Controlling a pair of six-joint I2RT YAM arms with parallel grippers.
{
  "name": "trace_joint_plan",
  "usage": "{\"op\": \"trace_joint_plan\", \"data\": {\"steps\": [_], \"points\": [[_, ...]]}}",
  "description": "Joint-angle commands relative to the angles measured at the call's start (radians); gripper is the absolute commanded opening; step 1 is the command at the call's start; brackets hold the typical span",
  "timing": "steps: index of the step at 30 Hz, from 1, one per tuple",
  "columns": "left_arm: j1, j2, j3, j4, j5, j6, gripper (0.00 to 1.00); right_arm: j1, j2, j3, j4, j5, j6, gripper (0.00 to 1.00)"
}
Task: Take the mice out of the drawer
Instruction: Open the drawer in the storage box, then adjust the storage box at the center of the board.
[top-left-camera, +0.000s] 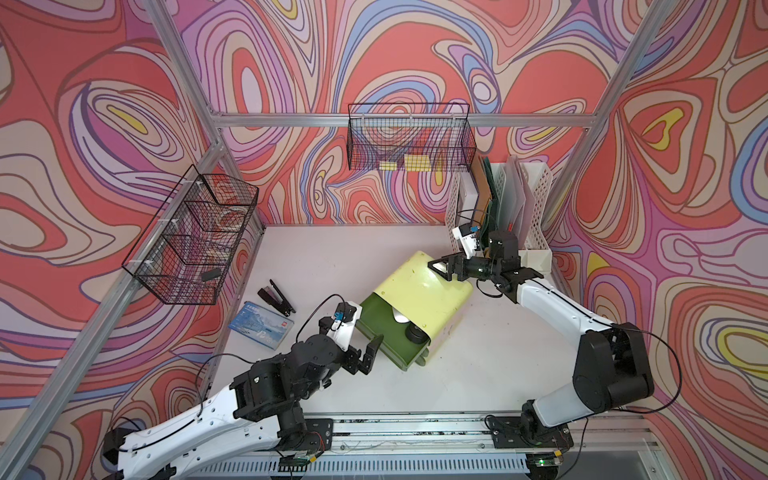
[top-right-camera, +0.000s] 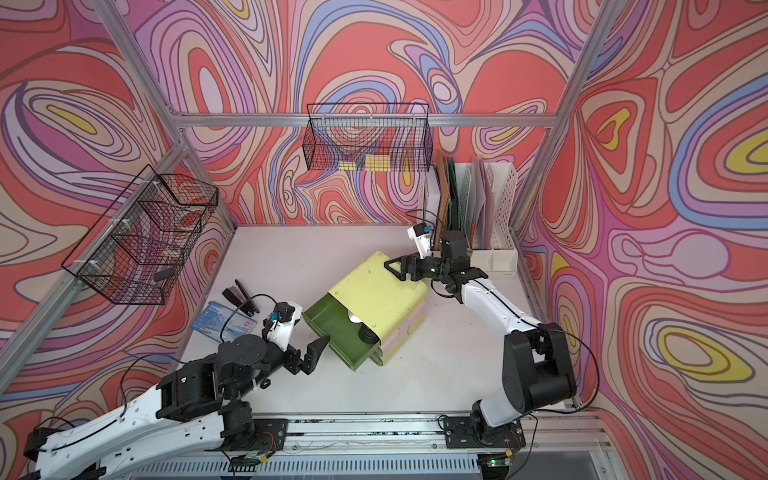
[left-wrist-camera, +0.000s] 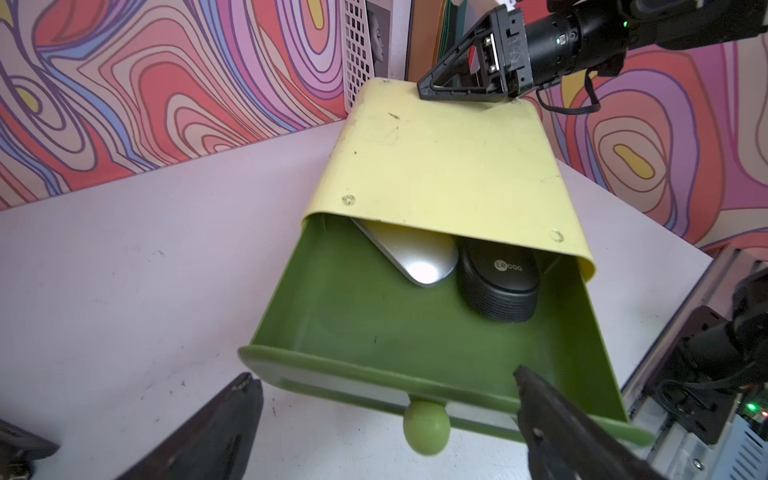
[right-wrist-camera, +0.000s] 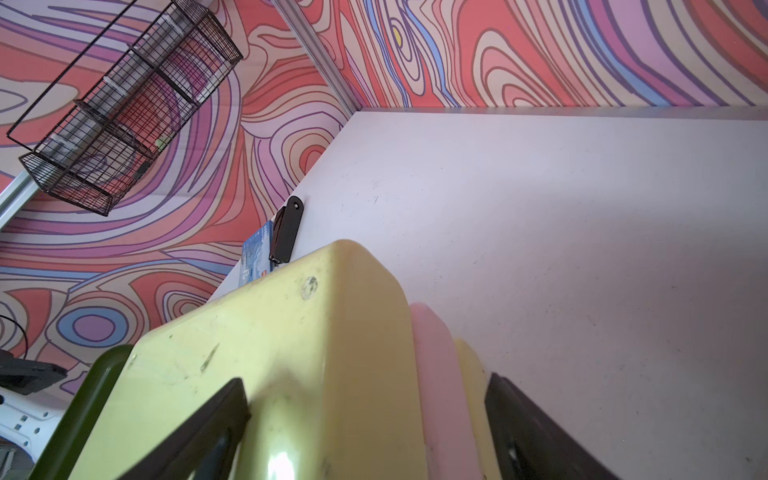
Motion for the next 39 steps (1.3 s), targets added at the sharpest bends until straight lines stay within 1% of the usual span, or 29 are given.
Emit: {"op": "trace_joint_plan", "data": {"steps": [1,4,7,9,10,12,15,19,21,23,25,28,34,36,39], "points": [[-0.002,0.13,0.108,-0.009,-0.026,0.1,1.0,0.016,0.025,0.005,-0.054,0.032,-0.025,0.93],[0.02,0.303,0.266,-0.053,0.025,0.126,1.0,0.018,0.024,0.006,-0.06,0.033,-0.027,0.93],[0.033,0.489,0.469,-0.221,0.028,0.097,1.0,0.018,0.022,0.009,-0.068,0.036,-0.03,0.93],[0.034,0.571,0.558,-0.31,0.027,0.061,1.0,0.018,0.021,0.008,-0.071,0.039,-0.032,0.94],[0.034,0.601,0.594,-0.351,0.014,0.034,1.0,0.019,0.02,0.008,-0.073,0.04,-0.034,0.94],[0.036,0.621,0.623,-0.384,-0.001,-0.004,1.0,0.019,0.019,0.008,-0.073,0.042,-0.035,0.93],[0.051,0.594,0.615,-0.389,0.016,-0.064,0.96,0.02,0.022,0.011,-0.074,0.042,-0.035,0.93],[0.102,0.554,0.583,-0.418,0.108,-0.171,0.77,0.022,0.026,0.012,-0.076,0.042,-0.034,0.93],[0.121,0.549,0.562,-0.428,0.158,-0.204,0.58,0.022,0.028,0.014,-0.078,0.042,-0.035,0.93],[0.13,0.551,0.54,-0.43,0.188,-0.239,0.42,0.023,0.03,0.016,-0.078,0.041,-0.035,0.93],[0.144,0.56,0.527,-0.422,0.222,-0.266,0.34,0.024,0.03,0.016,-0.078,0.042,-0.035,0.93],[0.165,0.583,0.52,-0.407,0.264,-0.316,0.3,0.026,0.029,0.019,-0.089,0.044,-0.039,0.94],[0.215,0.635,0.511,-0.466,0.297,-0.458,0.14,0.031,0.02,0.022,-0.107,0.062,-0.051,0.93],[0.23,0.645,0.496,-0.468,0.307,-0.484,0.13,0.033,0.02,0.024,-0.111,0.062,-0.051,0.94],[0.266,0.666,0.48,-0.455,0.32,-0.488,0.11,0.042,0.018,0.035,-0.136,0.076,-0.048,0.93]]}}
